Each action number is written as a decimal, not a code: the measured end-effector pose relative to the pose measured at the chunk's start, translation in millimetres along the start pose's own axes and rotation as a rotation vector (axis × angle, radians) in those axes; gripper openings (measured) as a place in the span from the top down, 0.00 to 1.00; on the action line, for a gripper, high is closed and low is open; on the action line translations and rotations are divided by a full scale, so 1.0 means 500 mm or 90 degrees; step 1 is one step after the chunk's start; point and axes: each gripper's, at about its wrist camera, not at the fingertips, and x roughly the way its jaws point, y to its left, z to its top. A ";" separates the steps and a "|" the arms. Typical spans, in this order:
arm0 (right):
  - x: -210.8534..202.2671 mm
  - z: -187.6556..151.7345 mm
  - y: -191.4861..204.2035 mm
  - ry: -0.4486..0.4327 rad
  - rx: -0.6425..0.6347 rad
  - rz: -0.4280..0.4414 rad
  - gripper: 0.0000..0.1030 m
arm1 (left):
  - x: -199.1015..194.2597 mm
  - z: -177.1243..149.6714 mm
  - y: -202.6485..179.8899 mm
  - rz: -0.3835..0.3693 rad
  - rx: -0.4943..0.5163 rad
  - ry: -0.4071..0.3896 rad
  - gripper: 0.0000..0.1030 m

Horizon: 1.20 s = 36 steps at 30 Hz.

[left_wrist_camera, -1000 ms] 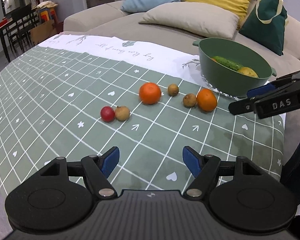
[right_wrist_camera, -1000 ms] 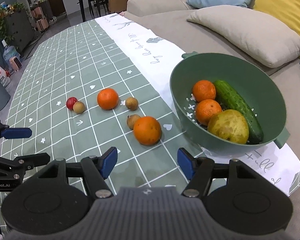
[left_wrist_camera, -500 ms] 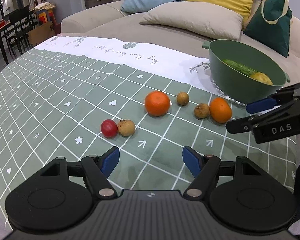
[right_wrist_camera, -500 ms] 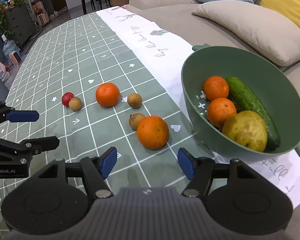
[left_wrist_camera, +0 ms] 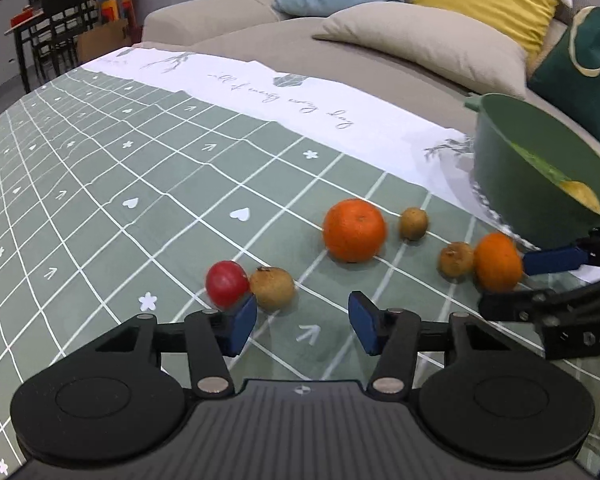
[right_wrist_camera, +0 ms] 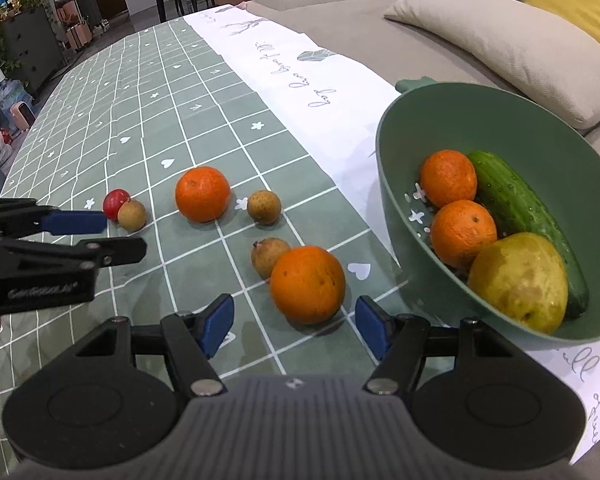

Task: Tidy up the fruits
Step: 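Withdraw both grippers and move toward the remaining fruit, then grasp a mandarin with the right gripper while the left grasps a kiwi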

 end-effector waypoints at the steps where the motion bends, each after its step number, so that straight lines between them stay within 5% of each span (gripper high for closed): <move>1: 0.003 0.000 0.000 0.002 0.000 0.000 0.38 | 0.004 0.000 0.002 0.005 -0.004 -0.001 0.39; 11: 0.032 0.009 0.002 0.015 0.004 0.007 0.40 | 0.025 0.006 0.012 0.005 -0.032 -0.007 0.39; 14: 0.034 0.009 0.001 0.013 0.005 0.003 0.48 | 0.031 0.005 0.014 0.004 -0.038 -0.006 0.39; 19: 0.031 0.009 -0.009 0.005 0.015 -0.005 0.61 | 0.029 0.003 0.012 -0.001 -0.033 -0.009 0.55; 24: 0.028 0.010 -0.010 0.008 0.012 0.001 0.63 | 0.024 0.000 0.002 -0.006 -0.007 -0.003 0.72; 36: -0.051 -0.001 -0.010 -0.021 0.000 0.012 0.63 | -0.078 -0.016 -0.049 -0.024 0.043 -0.019 0.72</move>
